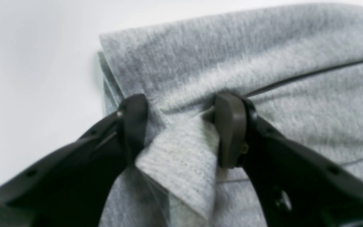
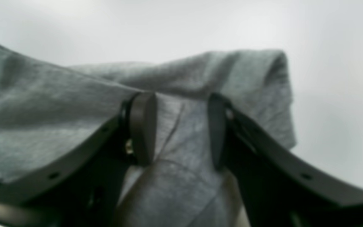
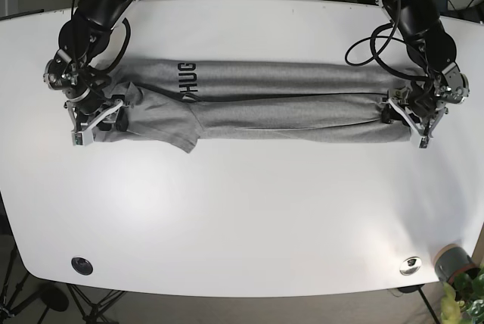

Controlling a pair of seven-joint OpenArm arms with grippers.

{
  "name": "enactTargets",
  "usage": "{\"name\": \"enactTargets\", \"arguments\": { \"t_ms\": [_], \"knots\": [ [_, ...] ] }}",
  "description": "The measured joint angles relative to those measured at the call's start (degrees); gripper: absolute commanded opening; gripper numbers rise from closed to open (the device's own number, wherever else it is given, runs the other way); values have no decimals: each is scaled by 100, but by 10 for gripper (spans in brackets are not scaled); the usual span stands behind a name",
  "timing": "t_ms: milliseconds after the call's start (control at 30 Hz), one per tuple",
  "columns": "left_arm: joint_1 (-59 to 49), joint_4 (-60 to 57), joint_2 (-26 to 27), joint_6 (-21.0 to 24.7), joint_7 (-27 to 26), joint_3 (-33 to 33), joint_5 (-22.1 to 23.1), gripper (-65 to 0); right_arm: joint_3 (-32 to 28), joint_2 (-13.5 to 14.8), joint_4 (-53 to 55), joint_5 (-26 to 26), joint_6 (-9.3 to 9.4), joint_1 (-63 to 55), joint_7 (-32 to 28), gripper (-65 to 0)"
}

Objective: Fold the T-shirt properly

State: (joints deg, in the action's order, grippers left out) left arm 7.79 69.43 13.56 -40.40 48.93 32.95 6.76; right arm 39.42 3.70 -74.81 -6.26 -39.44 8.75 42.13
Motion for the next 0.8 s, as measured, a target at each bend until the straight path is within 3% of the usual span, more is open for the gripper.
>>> {"name": "enactTargets", "arguments": {
  "t_ms": [133, 400, 633, 800],
  "knots": [
    [236, -133, 9, 9, 125, -79, -79, -326, -15, 0, -114, 111, 66, 94, 61, -380],
    [302, -127, -35, 46, 195, -85, -85, -326, -35, -42, -1071, 114, 42, 98, 905, -376],
    [249, 409, -114, 46, 376, -79, -186, -326, -46, -245, -1926, 59, 17, 39, 1670, -182],
    [269, 507, -98, 46, 564, -74, -188, -326, -26, -433, -2203, 66, 20, -173, 1849, -185]
  ]
}}
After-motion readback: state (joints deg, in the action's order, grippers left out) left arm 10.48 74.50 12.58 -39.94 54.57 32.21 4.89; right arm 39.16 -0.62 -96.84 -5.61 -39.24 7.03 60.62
